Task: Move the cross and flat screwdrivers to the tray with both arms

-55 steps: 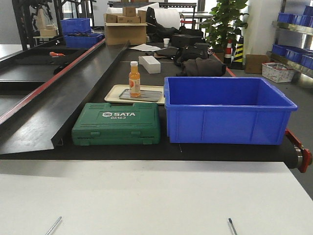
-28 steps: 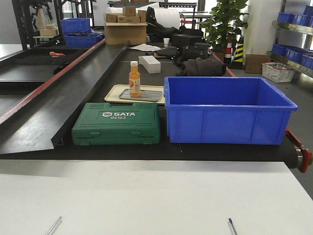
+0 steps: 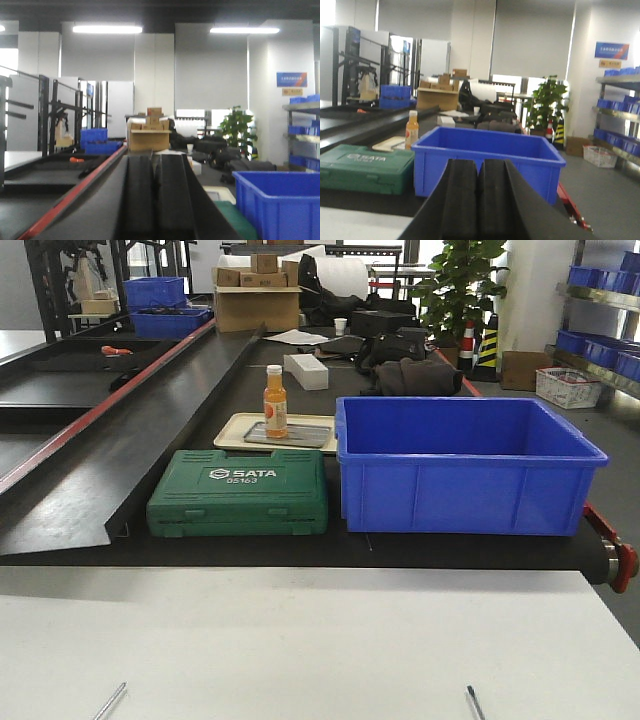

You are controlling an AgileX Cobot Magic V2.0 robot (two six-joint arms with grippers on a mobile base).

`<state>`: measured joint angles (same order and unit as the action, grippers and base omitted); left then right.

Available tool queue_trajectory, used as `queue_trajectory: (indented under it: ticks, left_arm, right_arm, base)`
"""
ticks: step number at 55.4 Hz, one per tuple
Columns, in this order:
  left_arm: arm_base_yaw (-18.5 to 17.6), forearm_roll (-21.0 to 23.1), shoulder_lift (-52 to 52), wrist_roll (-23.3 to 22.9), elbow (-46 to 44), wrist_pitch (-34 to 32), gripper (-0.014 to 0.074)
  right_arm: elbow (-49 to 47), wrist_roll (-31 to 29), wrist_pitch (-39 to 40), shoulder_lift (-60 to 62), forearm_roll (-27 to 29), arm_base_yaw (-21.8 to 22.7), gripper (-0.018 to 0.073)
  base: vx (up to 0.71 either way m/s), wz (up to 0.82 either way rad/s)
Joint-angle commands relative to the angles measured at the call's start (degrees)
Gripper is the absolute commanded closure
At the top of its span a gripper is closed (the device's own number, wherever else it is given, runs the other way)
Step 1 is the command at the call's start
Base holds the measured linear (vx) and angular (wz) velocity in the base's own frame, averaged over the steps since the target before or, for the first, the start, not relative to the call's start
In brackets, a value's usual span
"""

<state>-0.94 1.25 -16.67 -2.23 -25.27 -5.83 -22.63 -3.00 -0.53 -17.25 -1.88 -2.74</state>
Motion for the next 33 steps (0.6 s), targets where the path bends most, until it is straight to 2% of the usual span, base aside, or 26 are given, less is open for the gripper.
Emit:
queue_trajectory:
  ticks: [1, 10, 16, 19, 25, 33]
  left_arm:
    - [0.1, 0.2, -5.9, -0.4, -2.1, -2.4, 0.0405]
    - [0.1, 0.2, -12.7, -0.4, -2.0, 0.7, 0.025]
    - [0.1, 0.2, -16.6, -0.4, -2.0, 4.2, 0.0173]
    - [0.1, 0.2, -18.4, -0.4, -2.0, 5.4, 0.0159]
    - [0.1, 0.5, -20.7, -0.7, -2.0, 6.3, 0.016]
    - [0.1, 0.6, -23.5, -0.6, -2.0, 8.7, 0.016]
  right_arm:
    - [-2.1, -0.1, 2.8, -5.2, 0.1, 0.2, 0.0527]
    - [-2.1, -0.1, 2.5, -11.7, 0.1, 0.2, 0.0431]
    - [-2.1, -0.1, 1.5, -15.9, 0.1, 0.2, 0.0307]
    - [-2.1, -0.1, 0.5, -18.1, 0.1, 0.2, 0.023]
    - [-2.1, -0.1, -0.1, -21.7, 0.1, 0.2, 0.0133]
    - [-2.1, 1.9, -2.0, -26.3, 2.4, 0.2, 0.0095]
  base:
    - [0.0, 0.0]
    - [0.0, 0.0]
    - [0.0, 0.0]
    - [0.0, 0.0]
    - [0.0, 0.0]
    - [0.0, 0.0]
